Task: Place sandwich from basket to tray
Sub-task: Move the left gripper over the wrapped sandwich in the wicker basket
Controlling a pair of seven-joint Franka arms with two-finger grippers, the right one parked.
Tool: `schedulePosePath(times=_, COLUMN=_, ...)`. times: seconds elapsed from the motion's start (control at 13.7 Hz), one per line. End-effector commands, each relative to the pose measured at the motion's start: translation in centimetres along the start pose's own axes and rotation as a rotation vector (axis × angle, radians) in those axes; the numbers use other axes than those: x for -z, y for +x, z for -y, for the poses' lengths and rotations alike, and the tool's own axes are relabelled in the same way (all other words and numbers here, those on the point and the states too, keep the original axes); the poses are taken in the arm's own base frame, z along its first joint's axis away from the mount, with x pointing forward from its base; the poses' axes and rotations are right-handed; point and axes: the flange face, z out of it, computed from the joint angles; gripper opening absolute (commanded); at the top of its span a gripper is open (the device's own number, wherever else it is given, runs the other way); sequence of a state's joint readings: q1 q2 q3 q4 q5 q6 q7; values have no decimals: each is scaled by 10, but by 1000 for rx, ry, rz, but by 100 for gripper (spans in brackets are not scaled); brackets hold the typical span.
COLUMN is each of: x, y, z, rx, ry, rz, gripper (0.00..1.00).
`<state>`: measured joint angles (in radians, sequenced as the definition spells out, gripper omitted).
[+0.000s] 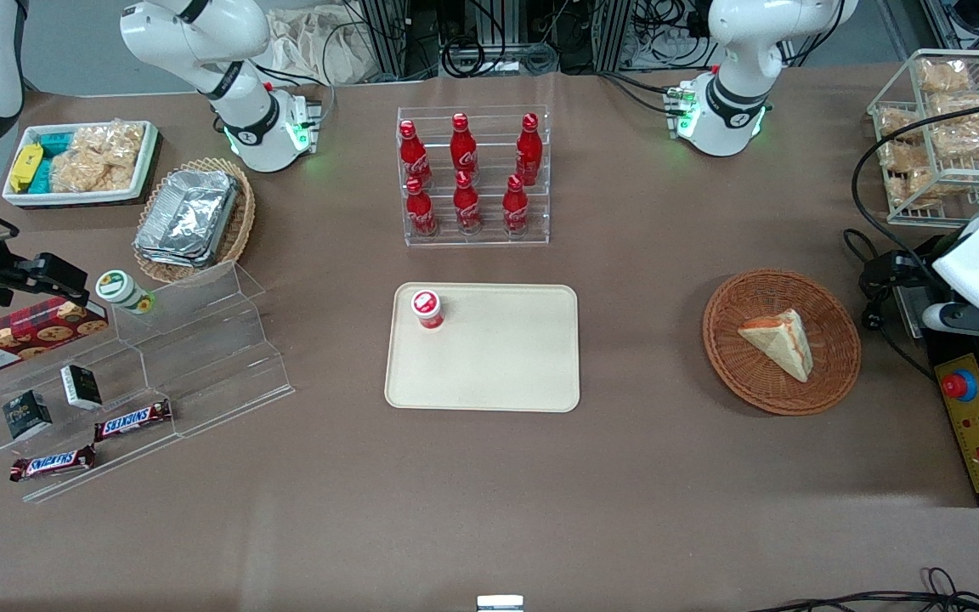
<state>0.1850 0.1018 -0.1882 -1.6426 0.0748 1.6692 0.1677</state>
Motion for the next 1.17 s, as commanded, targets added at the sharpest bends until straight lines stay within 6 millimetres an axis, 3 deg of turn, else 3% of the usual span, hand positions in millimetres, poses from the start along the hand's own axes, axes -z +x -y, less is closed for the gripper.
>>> schedulePosePath(times=0.0, x=6, y=-7, z=-3, rx=10, ry=-2, rz=9, gripper=100)
schedulePosePath(times=0.22, x=3, y=-4, z=-2, rx=26, ry=-7, rz=16, gripper=100)
schedulePosePath(times=0.44, x=-28, y=-5, z=-7, rx=304, ry=-20, rz=81, gripper=100)
schedulePosePath(times=0.66, x=-69, y=-9, z=-7, rx=549, ry=-41, rz=76, gripper=100)
schedulePosePath(times=1.09, x=-160, y=-25, z=-12, rx=797, ry=-23, rz=53, gripper=100)
